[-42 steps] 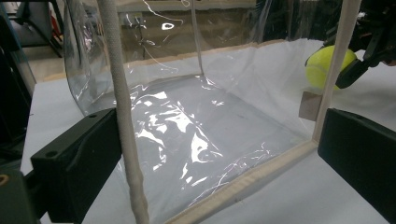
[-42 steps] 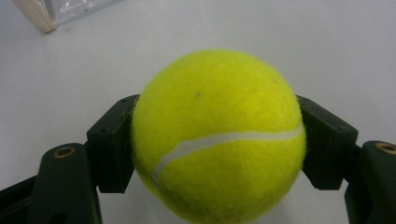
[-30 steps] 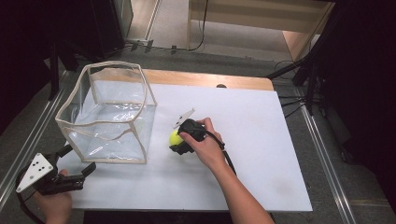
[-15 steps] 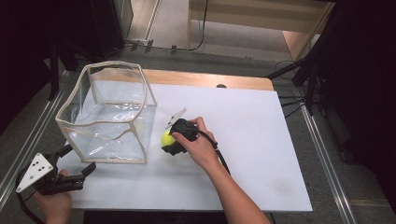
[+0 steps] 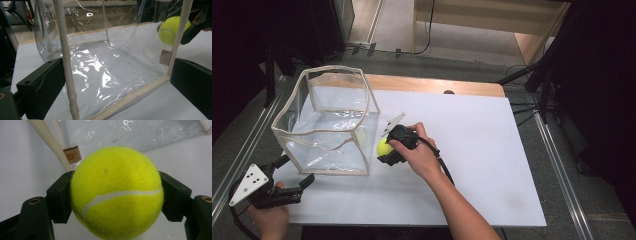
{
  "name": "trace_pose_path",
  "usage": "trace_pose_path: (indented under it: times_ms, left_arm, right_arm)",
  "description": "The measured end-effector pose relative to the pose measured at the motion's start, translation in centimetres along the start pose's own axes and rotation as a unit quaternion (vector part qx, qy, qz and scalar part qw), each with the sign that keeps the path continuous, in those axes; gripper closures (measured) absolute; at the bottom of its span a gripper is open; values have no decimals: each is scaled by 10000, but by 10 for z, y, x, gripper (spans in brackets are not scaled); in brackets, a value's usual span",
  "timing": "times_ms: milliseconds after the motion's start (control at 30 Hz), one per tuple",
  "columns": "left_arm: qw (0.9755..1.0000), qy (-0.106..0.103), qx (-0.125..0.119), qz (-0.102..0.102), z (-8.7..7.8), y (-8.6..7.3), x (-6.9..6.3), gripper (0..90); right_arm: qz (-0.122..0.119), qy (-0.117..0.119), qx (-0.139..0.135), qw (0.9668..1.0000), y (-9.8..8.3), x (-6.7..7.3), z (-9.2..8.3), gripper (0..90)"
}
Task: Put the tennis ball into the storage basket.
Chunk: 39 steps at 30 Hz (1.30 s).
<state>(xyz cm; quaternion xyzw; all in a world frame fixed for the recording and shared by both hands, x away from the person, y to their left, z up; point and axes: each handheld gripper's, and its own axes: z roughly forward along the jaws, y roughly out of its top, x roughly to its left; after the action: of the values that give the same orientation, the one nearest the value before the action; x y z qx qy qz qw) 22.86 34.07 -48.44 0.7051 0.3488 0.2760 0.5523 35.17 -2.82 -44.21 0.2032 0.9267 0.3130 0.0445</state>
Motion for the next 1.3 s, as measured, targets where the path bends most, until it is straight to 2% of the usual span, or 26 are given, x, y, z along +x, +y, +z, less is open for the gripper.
trace_pose_path:
  times_ms: [67, 200, 367, 433, 467, 800, 900, 1067, 1300]
  left_arm:
    - [10000, 6, -4, 2, 0, 0, 0, 1]
    - [10000, 8, -5, 7, 0, 0, 0, 1]
    - [10000, 8, -5, 13, 0, 0, 0, 1]
    - [10000, 5, -8, 10, 0, 0, 0, 1]
    - [10000, 5, -4, 10, 0, 0, 0, 1]
    - [10000, 11, -3, 1, 1, 0, 0, 1]
    - [10000, 10, -1, 14, 1, 0, 0, 1]
    - [10000, 10, 6, 17, 1, 0, 0, 1]
    - [10000, 5, 1, 10, 1, 0, 0, 1]
  right_arm:
    - [-62, -12, -19, 10000, 3, 1, -2, 235]
    - [-25, 17, -25, 10000, 7, 2, -7, 235]
    - [-105, -12, -147, 9998, 13, 2, -17, 235]
    - [-41, 3, -121, 9999, 14, 3, -19, 235]
    - [-138, 14, -178, 9997, 16, 2, -22, 235]
    - [-86, 17, -192, 9998, 25, 3, -35, 235]
    - [-162, 42, -271, 9995, 29, 2, -40, 235]
    - [-127, 30, -196, 9997, 33, 3, -44, 236]
    - [-194, 33, -258, 9995, 42, 5, -51, 235]
